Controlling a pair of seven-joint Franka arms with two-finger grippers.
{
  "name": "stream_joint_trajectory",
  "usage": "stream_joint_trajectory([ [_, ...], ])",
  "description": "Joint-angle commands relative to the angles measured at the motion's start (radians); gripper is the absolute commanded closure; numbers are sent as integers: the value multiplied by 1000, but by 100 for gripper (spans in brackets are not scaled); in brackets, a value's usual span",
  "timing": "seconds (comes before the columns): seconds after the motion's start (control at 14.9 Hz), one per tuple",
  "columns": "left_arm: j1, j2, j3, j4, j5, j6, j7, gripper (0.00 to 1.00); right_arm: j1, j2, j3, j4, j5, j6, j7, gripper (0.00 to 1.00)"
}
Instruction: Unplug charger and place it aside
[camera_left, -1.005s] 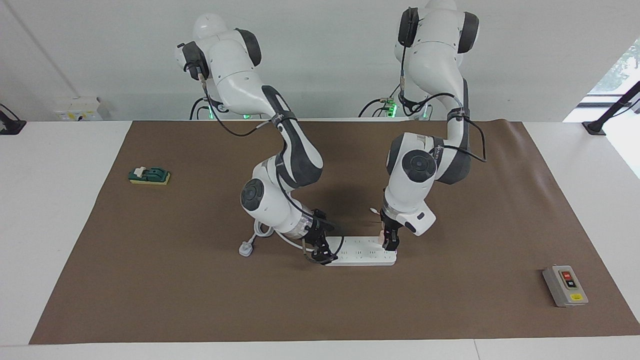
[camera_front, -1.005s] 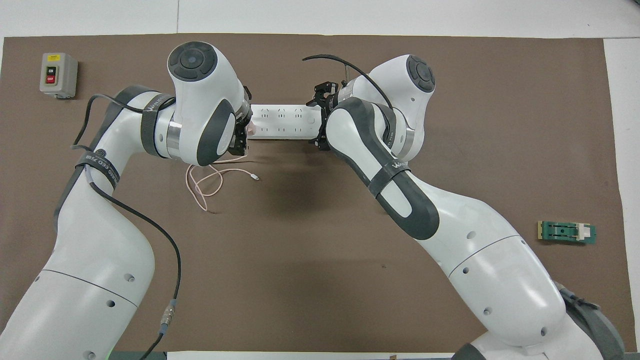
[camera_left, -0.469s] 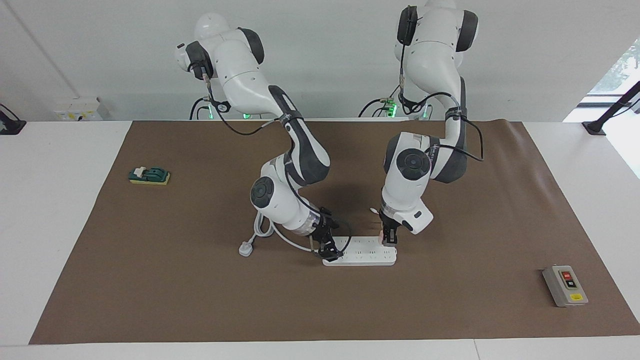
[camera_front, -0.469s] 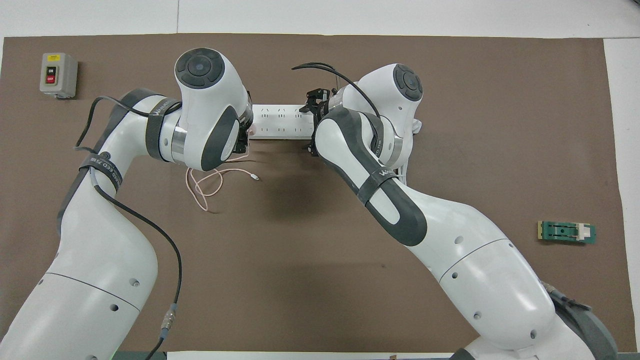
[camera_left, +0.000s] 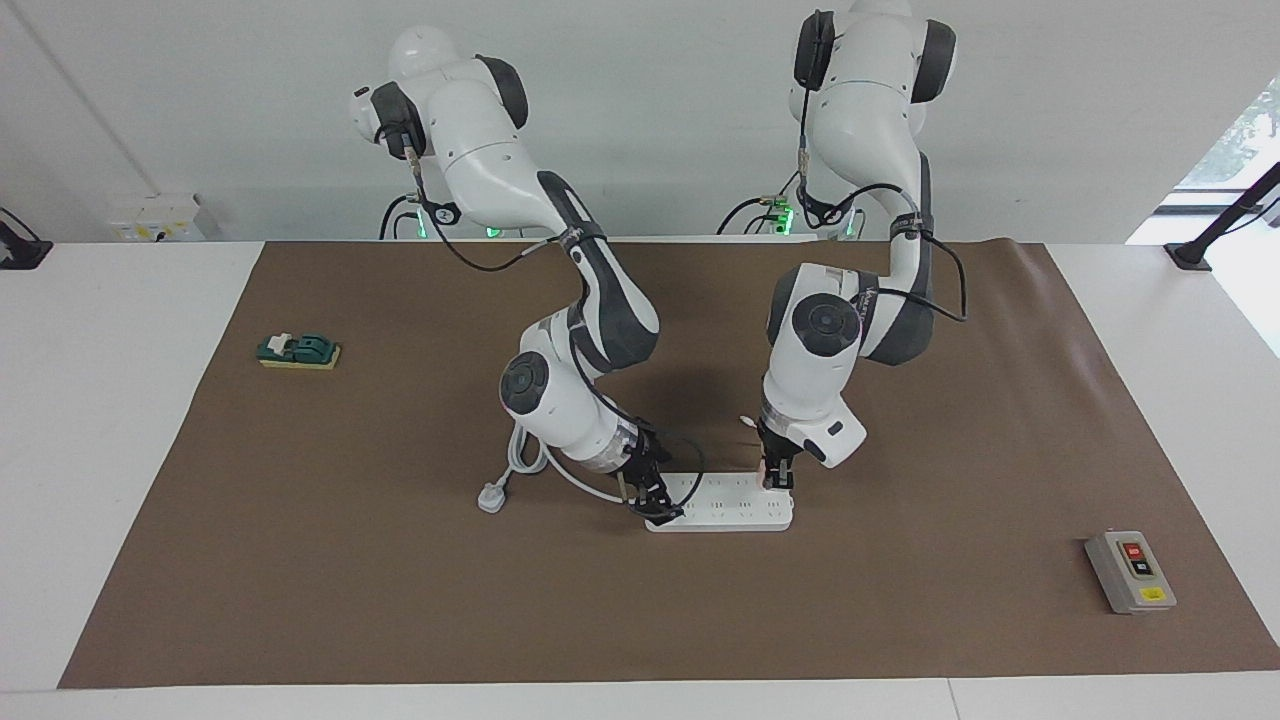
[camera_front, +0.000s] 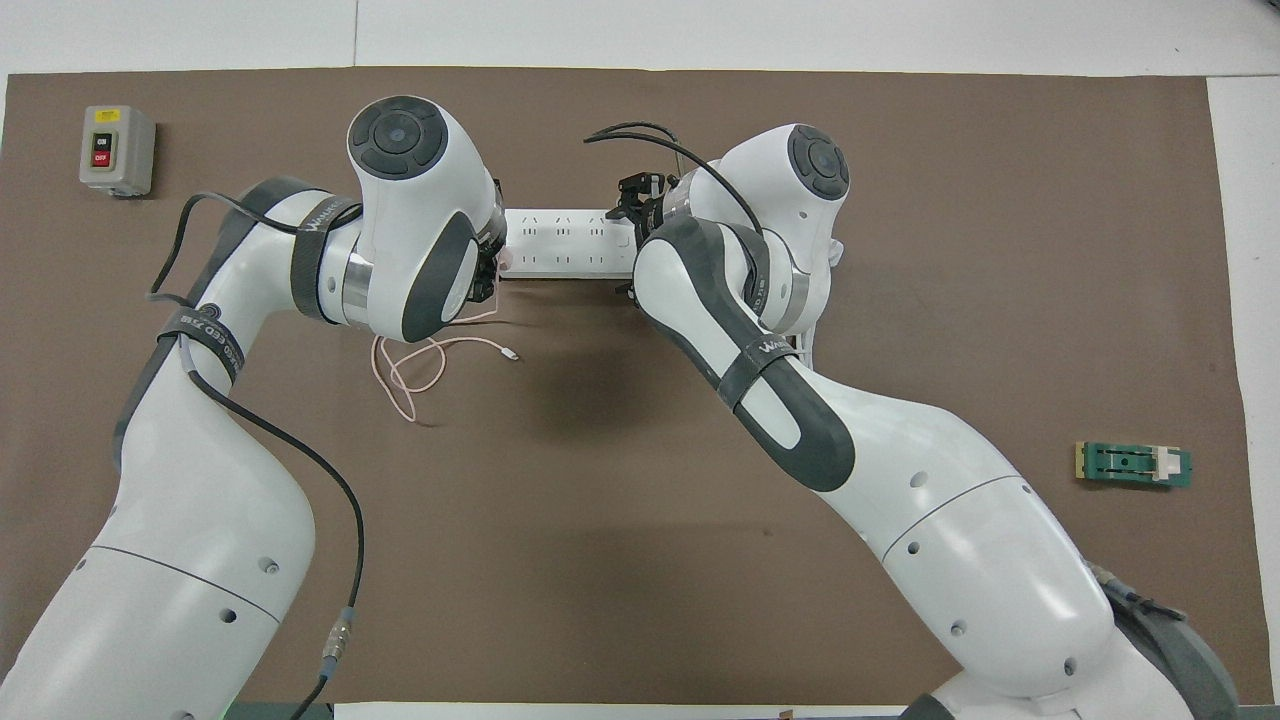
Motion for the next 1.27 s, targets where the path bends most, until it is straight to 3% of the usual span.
stream_joint_trajectory([
  [0.0, -21, -38, 16, -56, 16, 24, -18, 55, -14, 8, 2, -15, -28, 21, -24, 0],
  [0.67, -21, -38, 17, -61, 18, 24, -18, 55, -28, 31, 2, 22, -15, 22, -23, 0],
  [0.74, -21, -38, 17, -61, 18, 24, -18, 55, -28, 33, 4, 22, -15, 22, -23, 9],
  [0.87, -21, -38, 17, -61, 18, 24, -18, 55, -22, 33, 4, 22, -15, 25, -23, 48],
  [0.94, -21, -39, 17, -61, 18, 23, -18, 55, -20, 33, 4, 22, -15, 25, -23, 56],
  [1.07, -21, -39, 17, -61, 18, 23, -18, 55, -19, 33, 4, 22, -15, 25, -23, 96],
  [1.21, -21, -39, 17, -61, 18, 20, -18, 55, -17, 33, 4, 22, -14, 25, -21, 100],
])
